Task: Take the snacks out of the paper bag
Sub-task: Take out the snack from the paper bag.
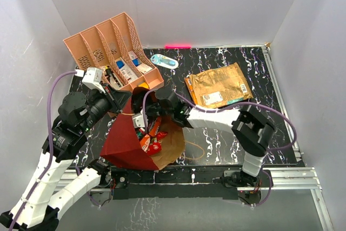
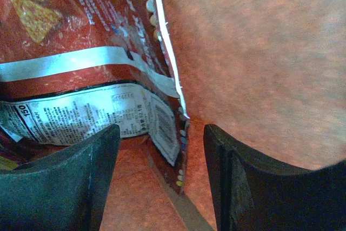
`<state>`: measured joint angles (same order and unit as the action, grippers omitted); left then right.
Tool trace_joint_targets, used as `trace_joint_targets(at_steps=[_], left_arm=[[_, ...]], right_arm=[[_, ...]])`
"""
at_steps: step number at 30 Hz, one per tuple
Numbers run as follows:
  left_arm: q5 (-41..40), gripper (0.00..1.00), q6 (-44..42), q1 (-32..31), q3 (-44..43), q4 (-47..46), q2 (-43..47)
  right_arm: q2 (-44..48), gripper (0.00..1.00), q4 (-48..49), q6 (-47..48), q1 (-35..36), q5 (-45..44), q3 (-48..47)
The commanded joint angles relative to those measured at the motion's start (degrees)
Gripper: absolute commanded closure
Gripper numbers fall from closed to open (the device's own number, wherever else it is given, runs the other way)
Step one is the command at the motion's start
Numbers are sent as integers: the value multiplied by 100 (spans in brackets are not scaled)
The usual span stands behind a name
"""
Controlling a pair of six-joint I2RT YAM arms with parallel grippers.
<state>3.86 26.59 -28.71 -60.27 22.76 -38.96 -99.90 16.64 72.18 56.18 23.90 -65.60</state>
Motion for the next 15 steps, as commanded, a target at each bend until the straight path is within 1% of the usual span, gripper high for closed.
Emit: trace_joint_targets(at_steps=[1, 3, 6, 9, 10, 12, 14, 15], left_arm=[[92, 100, -40, -3, -214, -341, 2], [100, 100, -23, 3, -205, -338, 10], [98, 100, 7, -2, -176, -293, 60], [29, 100, 43, -3, -122, -260, 129], [-20, 100, 66, -3, -94, -256, 152], [-106, 100, 118, -3, -54, -268, 184], [-244, 100, 192, -3, -31, -252, 208], [-349, 100, 241, 3, -29, -228, 219]], right_arm=[[-543, 37, 676, 110, -126, 144, -448], [-768, 39, 735, 116, -148, 203, -541], [-992, 47, 717, 71, -161, 308, -628], [-1058, 62, 764, -39, -171, 311, -583], [-1046, 70, 777, -105, -169, 283, -573], [-933, 82, 796, -288, -170, 185, -555], [-673, 91, 808, -525, -176, 122, -465], [-512, 92, 817, -679, -178, 74, -404]])
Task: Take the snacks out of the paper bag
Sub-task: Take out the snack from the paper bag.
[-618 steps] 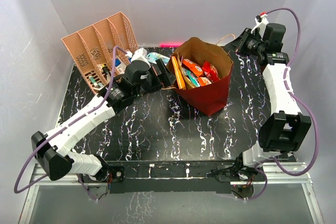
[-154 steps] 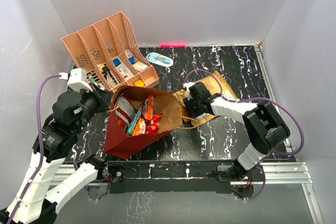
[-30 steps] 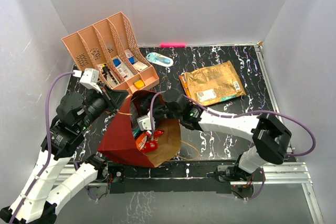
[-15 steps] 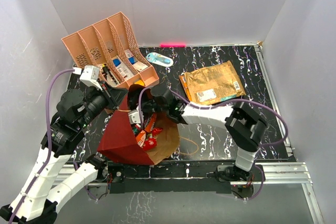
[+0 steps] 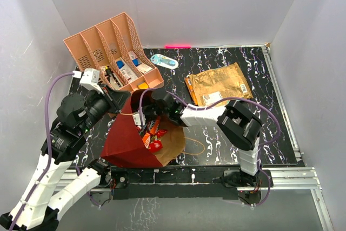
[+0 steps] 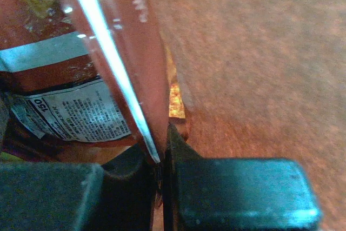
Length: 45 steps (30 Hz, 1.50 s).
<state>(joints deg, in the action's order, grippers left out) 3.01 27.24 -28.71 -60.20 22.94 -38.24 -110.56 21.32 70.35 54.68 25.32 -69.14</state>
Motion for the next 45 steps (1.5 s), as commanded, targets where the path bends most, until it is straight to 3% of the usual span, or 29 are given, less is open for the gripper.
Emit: trace_joint_targets(at_steps=[1, 9, 16, 23, 29, 35, 42, 45], left_arm=[[-371, 100, 221, -2, -23, -224, 170], [-1487, 100, 610, -5, -7, 146, 247], [-1764, 100, 602, -8, -211, 270, 106], [-1873, 100, 647, -2, -286, 444, 62], [-1898, 100, 687, -2, -248, 472, 86], [-1902, 100, 703, -5, -266, 553, 97], [-1927, 100, 672, -3, -264, 600, 81], [-1918, 100, 659, 1, -274, 606, 62]], right_arm=[[701, 92, 343, -760, -50, -86, 9], [1772, 92, -322, -2712, -128, -165, 93], [2525, 92, -294, -3460, -126, -344, 524], [3351, 92, -2270, -3877, -124, -656, -439], [4022, 92, -3193, -5231, -124, -1698, -1332], [4607, 92, -3717, -6373, -128, -3613, -1908], [4713, 92, -3648, -5993, -138, -6706, -1644], [4446, 92, -3577, -5589, -327, -7443, -1480]])
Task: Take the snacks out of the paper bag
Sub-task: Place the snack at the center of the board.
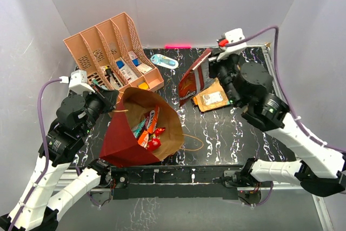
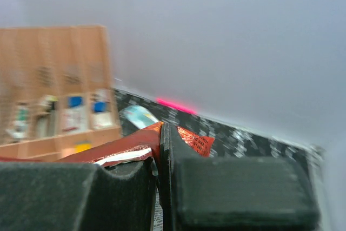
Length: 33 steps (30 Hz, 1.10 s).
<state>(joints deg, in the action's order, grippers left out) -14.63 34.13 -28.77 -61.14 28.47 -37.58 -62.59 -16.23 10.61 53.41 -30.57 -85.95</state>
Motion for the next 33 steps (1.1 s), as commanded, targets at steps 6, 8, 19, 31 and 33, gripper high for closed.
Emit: trace_joint_targets(at_steps=[6, 8, 19, 31, 33], left_arm=[[-176, 100, -76, 9, -167, 58, 31], [-217, 100, -99, 10, -185, 97, 39], [-297, 100, -140, 8, -93, 125, 142], [-354, 100, -249, 1, -144, 168, 134], [-312, 100, -253, 3, -143, 150, 108]], right_arm=[[-1224, 93, -857, -383, -1289, -1481, -88], [-1490, 92, -1300, -906, -1714, -743, -233], [-3437, 92, -2995, -2477, -4356, 5877, -1000], [-4405, 93, -2354, -2325, -5639, 6929, -249], [-4626, 92, -2685, -2049, -5661, 6326, -563]])
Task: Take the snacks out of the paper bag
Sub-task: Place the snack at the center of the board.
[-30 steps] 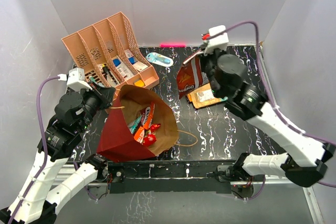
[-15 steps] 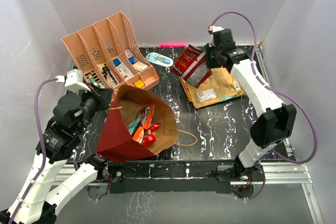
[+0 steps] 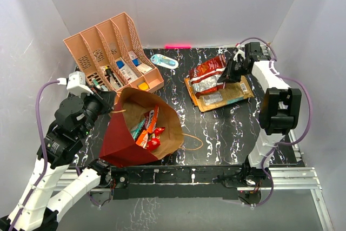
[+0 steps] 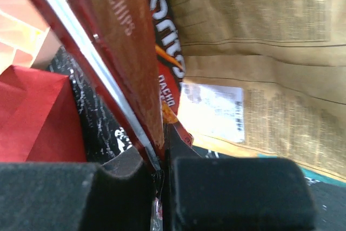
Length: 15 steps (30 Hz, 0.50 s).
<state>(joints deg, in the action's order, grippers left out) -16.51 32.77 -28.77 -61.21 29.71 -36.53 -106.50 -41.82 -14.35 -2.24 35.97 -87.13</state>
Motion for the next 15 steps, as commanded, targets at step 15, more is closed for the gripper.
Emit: trace_joint_targets(at_steps=[15], left_arm=[[-80, 100, -127, 10, -110, 66, 69]], right_arm=[[-1483, 72, -1315, 1343, -224, -2797, -1929]])
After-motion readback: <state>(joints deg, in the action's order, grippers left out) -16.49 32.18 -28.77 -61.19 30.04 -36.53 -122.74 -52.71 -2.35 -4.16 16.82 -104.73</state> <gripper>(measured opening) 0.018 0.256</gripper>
